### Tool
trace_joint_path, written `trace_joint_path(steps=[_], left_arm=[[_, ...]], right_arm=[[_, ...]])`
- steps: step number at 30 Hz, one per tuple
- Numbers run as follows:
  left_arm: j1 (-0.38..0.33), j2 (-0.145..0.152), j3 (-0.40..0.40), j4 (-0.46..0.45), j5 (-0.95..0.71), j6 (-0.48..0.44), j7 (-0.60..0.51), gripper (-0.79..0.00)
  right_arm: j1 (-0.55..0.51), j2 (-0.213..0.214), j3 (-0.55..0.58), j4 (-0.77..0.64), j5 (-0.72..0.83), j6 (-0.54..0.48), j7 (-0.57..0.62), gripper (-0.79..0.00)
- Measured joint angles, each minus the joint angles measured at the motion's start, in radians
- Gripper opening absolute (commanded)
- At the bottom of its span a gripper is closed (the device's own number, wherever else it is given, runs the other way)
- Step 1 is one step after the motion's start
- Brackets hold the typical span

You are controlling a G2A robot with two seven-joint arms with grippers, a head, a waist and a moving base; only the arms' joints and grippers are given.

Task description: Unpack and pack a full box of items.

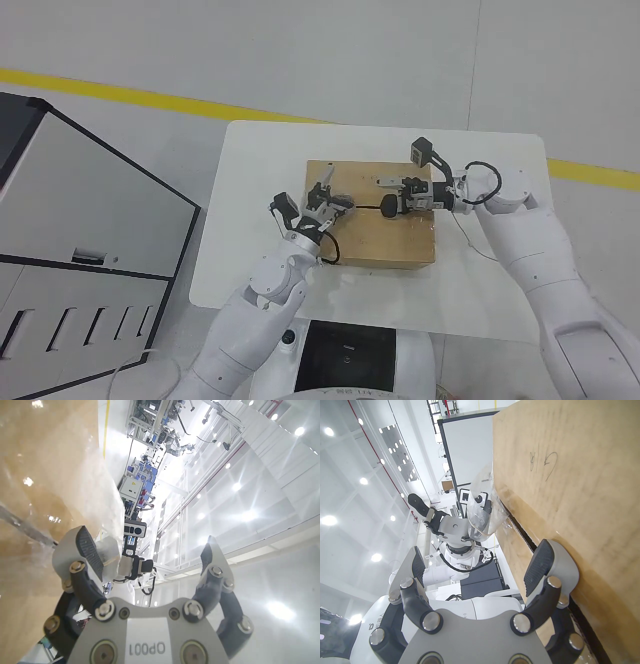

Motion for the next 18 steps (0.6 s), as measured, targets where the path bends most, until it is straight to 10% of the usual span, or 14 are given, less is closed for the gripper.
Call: trace_joint_path(steps=[18], left_arm=[[-0.005,-0.015,0.055,-0.008,-0.036,-0.008,-0.041,0.000]], right_arm=[[-0.001,0.005,-0.004,0.004,0.016,-0.002,0.008,0.000]])
